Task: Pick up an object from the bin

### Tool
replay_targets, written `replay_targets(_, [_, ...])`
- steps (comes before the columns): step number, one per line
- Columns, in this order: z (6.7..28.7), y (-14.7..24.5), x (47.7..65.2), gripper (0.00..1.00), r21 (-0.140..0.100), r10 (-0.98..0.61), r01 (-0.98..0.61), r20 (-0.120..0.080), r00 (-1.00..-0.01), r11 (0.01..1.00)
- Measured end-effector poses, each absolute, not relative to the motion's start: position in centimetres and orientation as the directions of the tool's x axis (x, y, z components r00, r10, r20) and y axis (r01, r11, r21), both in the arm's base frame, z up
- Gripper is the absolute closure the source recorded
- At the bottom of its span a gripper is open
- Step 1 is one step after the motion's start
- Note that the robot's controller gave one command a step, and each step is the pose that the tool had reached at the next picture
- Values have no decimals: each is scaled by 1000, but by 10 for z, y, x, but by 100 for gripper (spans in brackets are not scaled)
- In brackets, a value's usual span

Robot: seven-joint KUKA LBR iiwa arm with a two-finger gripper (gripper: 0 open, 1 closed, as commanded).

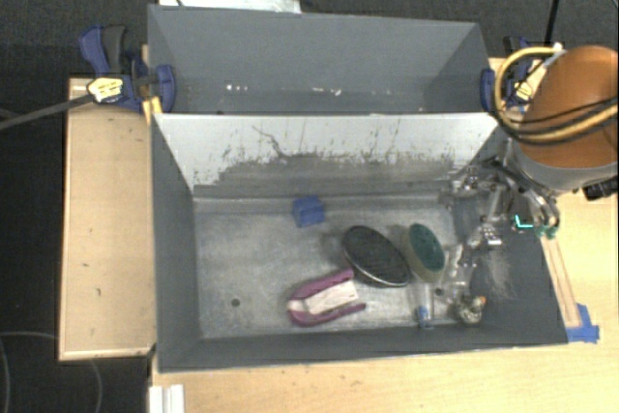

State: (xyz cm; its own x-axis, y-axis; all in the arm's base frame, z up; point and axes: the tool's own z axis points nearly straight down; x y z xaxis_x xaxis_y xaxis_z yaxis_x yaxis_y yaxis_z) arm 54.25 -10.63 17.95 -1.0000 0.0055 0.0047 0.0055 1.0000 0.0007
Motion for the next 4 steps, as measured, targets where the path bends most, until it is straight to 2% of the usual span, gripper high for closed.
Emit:
replay_targets(1, [91, -14, 565, 0, 4, -209, -209, 1, -978, 978])
replay_targets(2, [86, 73, 563, 0, 2, -374, -374, -4, -927, 927])
replay_targets(3, [121, 121, 578, 0, 1, -314, -314, -7, -949, 949])
replay_targets(4, [92, 143, 566, 0, 1, -474, -474, 0, -880, 880])
